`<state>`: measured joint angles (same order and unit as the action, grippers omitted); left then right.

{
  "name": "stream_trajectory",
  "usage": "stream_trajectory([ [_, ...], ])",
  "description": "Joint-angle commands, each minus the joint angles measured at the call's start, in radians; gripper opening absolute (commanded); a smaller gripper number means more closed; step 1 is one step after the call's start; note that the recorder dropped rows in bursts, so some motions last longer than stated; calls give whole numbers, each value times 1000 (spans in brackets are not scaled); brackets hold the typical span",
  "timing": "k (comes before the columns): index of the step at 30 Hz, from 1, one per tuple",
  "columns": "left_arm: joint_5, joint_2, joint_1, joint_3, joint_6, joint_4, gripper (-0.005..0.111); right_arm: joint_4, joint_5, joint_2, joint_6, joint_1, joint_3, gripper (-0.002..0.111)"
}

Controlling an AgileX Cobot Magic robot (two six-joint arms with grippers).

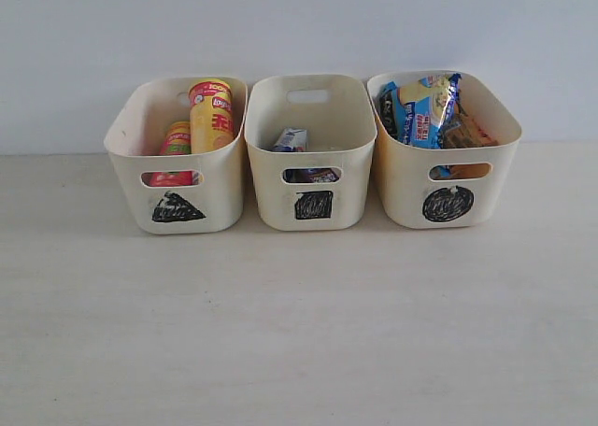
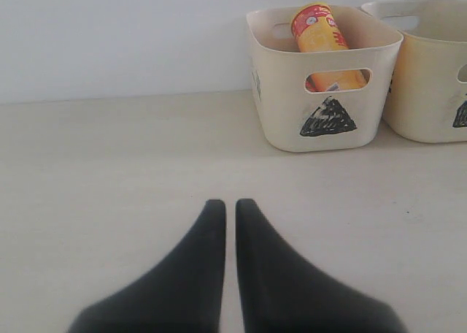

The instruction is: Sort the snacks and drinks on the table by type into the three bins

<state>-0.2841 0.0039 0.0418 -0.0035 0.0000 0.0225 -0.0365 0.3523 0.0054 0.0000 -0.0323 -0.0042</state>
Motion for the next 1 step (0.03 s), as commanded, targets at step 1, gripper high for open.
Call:
stream_trajectory([
  [1,0,-4,-1,3,8,0,4,2,-11,-5,0,-6,4,0],
])
